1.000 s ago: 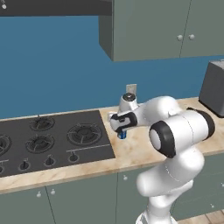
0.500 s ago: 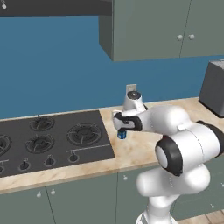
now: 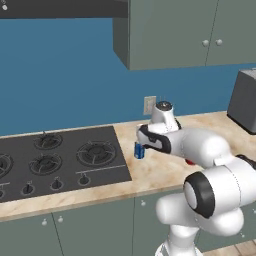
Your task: Four empty soda cans are scattered around the kitchen. Gather all the cans and cluster them next to the stove for recycling.
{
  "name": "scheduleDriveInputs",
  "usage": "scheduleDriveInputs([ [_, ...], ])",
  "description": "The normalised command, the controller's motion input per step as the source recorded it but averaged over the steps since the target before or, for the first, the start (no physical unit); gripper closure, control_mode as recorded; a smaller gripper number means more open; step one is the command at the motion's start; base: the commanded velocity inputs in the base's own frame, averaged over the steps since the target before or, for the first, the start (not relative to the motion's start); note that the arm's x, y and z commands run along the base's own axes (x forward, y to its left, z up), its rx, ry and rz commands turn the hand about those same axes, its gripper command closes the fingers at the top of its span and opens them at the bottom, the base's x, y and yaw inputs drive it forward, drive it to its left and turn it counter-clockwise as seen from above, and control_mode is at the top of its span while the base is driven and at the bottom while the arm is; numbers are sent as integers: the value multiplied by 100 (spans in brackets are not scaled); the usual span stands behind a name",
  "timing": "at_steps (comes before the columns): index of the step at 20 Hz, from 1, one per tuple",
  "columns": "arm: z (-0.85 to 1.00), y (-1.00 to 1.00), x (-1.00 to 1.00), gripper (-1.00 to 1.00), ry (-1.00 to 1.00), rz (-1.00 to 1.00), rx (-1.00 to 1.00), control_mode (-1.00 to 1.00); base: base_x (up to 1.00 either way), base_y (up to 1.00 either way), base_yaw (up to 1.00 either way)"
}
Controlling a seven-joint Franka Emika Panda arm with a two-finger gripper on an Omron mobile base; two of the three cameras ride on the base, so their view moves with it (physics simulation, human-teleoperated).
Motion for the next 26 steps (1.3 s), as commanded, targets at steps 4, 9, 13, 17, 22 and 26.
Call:
scheduleDriveInputs([
  [4,16,-41,-31,-100,0,5,0,-100,0,0,0],
  [9,13,-39,-31,-100,0,3,0,-100,0,0,0],
  [13,9,-41,-25,-100,0,1,0,-100,0,0,0],
  [17,6,-44,-18,-100,0,0,0,-100,0,0,0],
  [22,2,-43,-13,-100,1,0,0,-100,0,0,0],
  [26,4,-42,-1,-100,0,0,0,-100,0,0,0],
])
